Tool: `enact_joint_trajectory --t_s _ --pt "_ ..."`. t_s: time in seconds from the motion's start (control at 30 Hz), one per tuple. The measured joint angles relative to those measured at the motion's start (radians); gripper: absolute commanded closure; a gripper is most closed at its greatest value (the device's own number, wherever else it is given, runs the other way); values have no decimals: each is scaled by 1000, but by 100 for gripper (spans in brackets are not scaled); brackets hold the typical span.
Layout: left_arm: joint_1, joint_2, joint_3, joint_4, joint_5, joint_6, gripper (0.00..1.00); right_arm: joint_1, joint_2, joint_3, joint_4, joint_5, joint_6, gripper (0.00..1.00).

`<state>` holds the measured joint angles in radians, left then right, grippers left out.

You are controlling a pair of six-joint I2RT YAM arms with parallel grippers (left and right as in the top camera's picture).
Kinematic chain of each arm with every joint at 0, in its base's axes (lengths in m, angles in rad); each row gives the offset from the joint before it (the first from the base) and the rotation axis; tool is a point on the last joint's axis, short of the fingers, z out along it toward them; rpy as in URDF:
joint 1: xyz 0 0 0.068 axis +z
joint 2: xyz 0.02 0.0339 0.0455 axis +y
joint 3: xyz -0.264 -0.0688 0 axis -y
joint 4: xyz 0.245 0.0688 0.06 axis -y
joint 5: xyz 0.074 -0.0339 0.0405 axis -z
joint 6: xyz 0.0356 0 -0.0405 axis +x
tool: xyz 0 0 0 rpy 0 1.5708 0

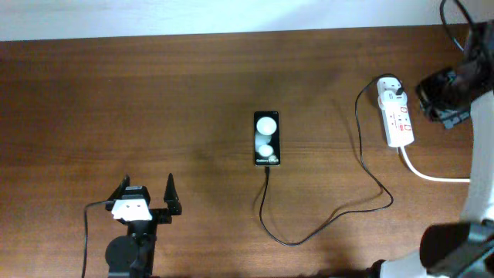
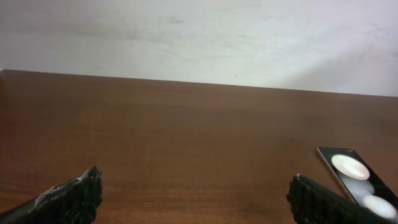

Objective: Plug charger to phone and switch on socket
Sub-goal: 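Move the right gripper over the white power strip's switch, then press down the orange switch beside the charger with the right gripper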

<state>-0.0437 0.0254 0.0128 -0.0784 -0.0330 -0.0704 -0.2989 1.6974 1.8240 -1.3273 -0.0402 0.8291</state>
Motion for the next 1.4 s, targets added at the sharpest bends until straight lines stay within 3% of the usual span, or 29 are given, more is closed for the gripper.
enact_joint_trajectory --t_s 0.13,0.27,0.43,1.17,1.4 --pt "0 2 0 0 0 0 1 -50 286 302 -90 -18 -2 96" --pt "0 2 0 0 0 0 1 -104 494 351 -49 -34 13 96" --pt "0 2 0 0 0 0 1 -109 616 352 -28 -48 12 96" --pt "0 2 0 0 0 0 1 -109 737 348 113 -115 -3 96" --pt "0 2 0 0 0 0 1 -72 737 316 143 -28 -23 96"
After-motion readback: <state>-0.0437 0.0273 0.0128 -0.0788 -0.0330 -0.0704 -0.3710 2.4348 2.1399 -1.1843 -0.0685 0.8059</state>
